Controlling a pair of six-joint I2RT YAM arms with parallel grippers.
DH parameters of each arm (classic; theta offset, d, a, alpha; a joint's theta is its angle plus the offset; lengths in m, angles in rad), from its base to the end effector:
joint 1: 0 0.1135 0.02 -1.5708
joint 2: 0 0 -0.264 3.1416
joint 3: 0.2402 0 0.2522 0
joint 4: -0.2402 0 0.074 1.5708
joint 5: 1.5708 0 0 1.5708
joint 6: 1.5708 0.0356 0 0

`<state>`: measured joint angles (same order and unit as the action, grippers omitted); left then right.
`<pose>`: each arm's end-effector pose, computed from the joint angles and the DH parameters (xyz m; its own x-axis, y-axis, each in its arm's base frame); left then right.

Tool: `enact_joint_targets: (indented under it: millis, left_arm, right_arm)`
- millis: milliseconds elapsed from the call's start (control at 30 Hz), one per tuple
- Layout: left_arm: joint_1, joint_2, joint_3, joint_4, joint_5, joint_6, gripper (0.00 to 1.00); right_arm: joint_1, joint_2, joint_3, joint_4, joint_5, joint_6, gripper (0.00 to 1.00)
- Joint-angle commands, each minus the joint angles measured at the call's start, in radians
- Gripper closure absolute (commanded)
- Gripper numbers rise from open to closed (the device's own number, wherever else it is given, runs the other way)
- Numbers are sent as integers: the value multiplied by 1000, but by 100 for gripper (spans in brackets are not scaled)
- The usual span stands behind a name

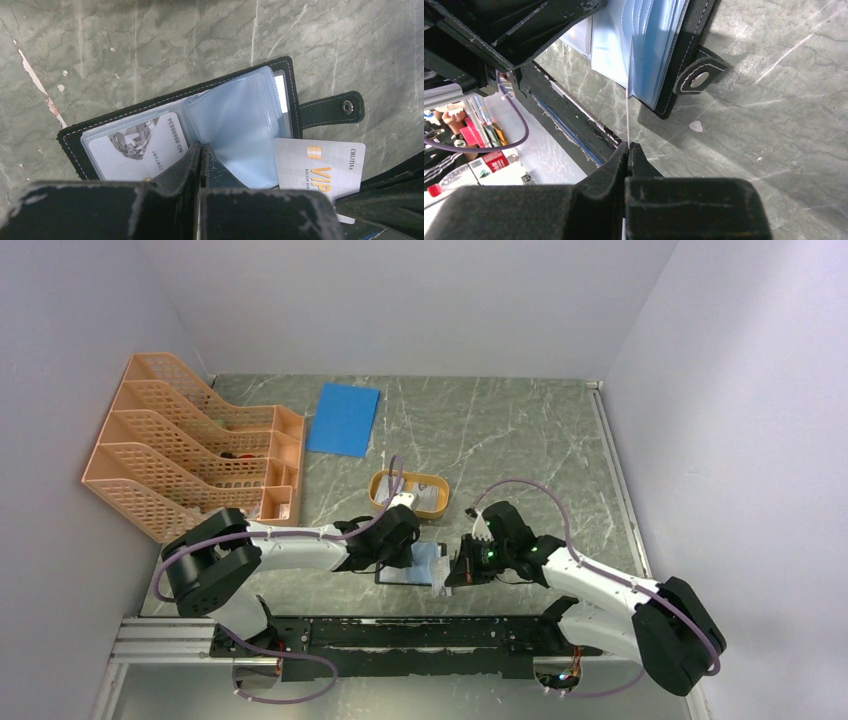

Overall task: Put the credit cards into the card holder
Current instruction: Adjust the card holder at the center of the board.

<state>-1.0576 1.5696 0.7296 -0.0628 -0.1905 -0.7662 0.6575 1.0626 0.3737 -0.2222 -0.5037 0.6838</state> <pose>0.1509 -0.2540 0.1496 -0.8309 0.0877 -0.5494 0.3076 0.8952 -0.3224 0.1345 0.1256 0.1516 -0.9709 -0.0506 -0.2341 -0.2013 0.7023 0.6828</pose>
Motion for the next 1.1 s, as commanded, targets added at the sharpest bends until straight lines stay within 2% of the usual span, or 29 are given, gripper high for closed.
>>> enact_joint_targets:
  millis: [0, 200, 800, 1067]
  left_arm:
    - [-3, -14, -25, -71, -20, 21, 95]
    - [-3, -27, -11, -83, -14, 25, 94]
    - [-2, -175, 67, -204, -29, 45, 57]
    - [-3, -245, 68, -258, -64, 45, 51]
  right_arm:
    - [-7, 9, 5, 47, -35, -8, 100]
    - [-6, 10, 12, 87, -78, -9, 100]
    - [7, 97, 51, 164, -161, -25, 100]
    - [39, 171, 98, 208, -165, -18, 100]
